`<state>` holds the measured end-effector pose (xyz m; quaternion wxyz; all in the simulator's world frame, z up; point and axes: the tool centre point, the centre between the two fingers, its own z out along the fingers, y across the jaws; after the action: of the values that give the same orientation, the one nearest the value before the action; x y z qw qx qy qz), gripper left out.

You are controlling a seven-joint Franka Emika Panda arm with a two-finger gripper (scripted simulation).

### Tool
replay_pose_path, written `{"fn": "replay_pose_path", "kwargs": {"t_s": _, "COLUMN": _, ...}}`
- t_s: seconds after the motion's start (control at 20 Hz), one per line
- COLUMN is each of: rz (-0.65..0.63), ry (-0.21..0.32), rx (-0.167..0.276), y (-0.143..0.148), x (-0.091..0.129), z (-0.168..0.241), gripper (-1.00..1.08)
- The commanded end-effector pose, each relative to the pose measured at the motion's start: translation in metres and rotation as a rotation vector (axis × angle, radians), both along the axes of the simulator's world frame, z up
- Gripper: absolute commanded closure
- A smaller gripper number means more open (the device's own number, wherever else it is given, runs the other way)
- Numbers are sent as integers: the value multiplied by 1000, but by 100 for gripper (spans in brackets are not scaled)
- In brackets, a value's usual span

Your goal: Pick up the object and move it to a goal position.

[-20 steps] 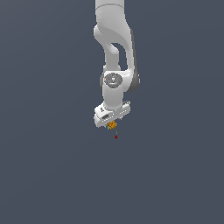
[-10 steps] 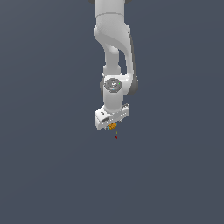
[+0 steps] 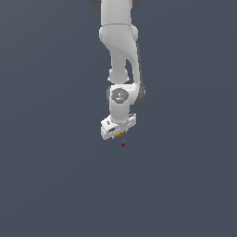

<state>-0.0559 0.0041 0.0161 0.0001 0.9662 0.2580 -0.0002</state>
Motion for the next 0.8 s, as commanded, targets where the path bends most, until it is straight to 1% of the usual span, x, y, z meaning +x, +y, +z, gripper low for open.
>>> {"fn": "replay_pose_path", "kwargs": {"t_s": 0.0, "rz": 1, "ry": 0, "rx": 0, "y": 1, "x": 0, "z": -1, "gripper": 108}}
{"fn": "replay_pose_path", "kwargs": {"t_s": 0.5, "rz": 1, "ry": -7, "rx": 0, "y": 0, "x": 2, "z": 1, "gripper": 108}}
{"fn": "replay_pose_path", "kwargs": {"t_s": 0.65, "rz": 2, "ry": -36, "rx": 0, "y": 0, "x": 13, "z": 9, "gripper": 108}}
{"fn": "replay_pose_path", "kwargs": {"t_s": 0.75, "rz": 3, "ry": -71, "rx": 1, "y": 0, "x": 26, "z": 18, "gripper": 108}}
